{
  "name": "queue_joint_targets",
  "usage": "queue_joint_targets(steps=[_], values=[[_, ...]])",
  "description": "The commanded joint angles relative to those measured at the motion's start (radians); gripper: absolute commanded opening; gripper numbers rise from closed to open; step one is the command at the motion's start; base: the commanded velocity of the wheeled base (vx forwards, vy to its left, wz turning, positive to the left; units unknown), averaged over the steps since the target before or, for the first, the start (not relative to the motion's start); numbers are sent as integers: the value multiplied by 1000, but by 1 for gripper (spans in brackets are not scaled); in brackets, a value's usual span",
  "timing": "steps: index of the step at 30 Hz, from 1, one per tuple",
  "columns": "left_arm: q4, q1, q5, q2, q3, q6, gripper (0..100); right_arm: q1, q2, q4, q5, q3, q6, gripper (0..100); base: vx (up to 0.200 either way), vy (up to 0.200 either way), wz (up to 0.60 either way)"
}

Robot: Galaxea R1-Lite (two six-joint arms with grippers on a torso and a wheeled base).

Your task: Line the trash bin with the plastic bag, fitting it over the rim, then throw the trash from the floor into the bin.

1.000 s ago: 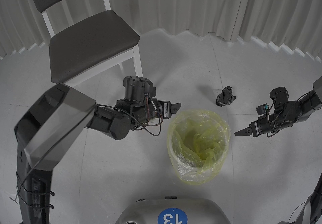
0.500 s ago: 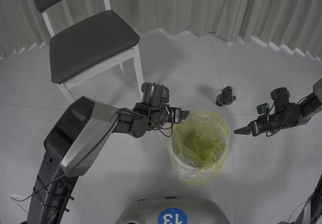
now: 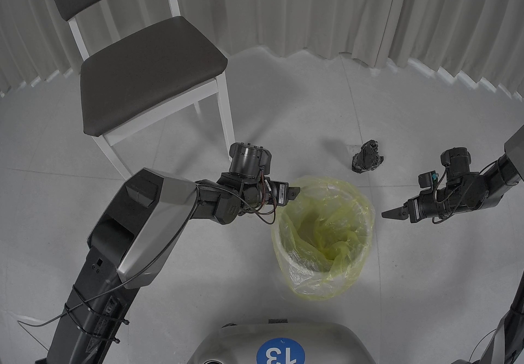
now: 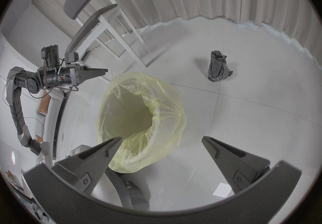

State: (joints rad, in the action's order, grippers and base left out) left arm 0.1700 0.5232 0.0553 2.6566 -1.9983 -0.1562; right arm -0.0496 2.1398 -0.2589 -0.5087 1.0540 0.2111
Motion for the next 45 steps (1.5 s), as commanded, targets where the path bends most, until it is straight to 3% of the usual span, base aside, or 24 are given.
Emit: queue_joint_targets(steps=[1, 13, 31, 45], values=[[0, -28, -2, 8, -2, -2, 100, -9, 25, -10, -1, 1, 1, 100, 0, 0, 0], [-1, -46, 0, -24, -2, -6, 100, -9, 34, -19, -16, -3, 1, 100, 0, 0, 0], [-12, -37, -3, 189, -2, -29, 100, -1, 100, -126, -16, 7, -71, 100, 0, 0, 0], [-70, -55, -3, 48, -2, -83, 100, -18, 109, -128, -17, 17, -73, 100, 0, 0, 0]])
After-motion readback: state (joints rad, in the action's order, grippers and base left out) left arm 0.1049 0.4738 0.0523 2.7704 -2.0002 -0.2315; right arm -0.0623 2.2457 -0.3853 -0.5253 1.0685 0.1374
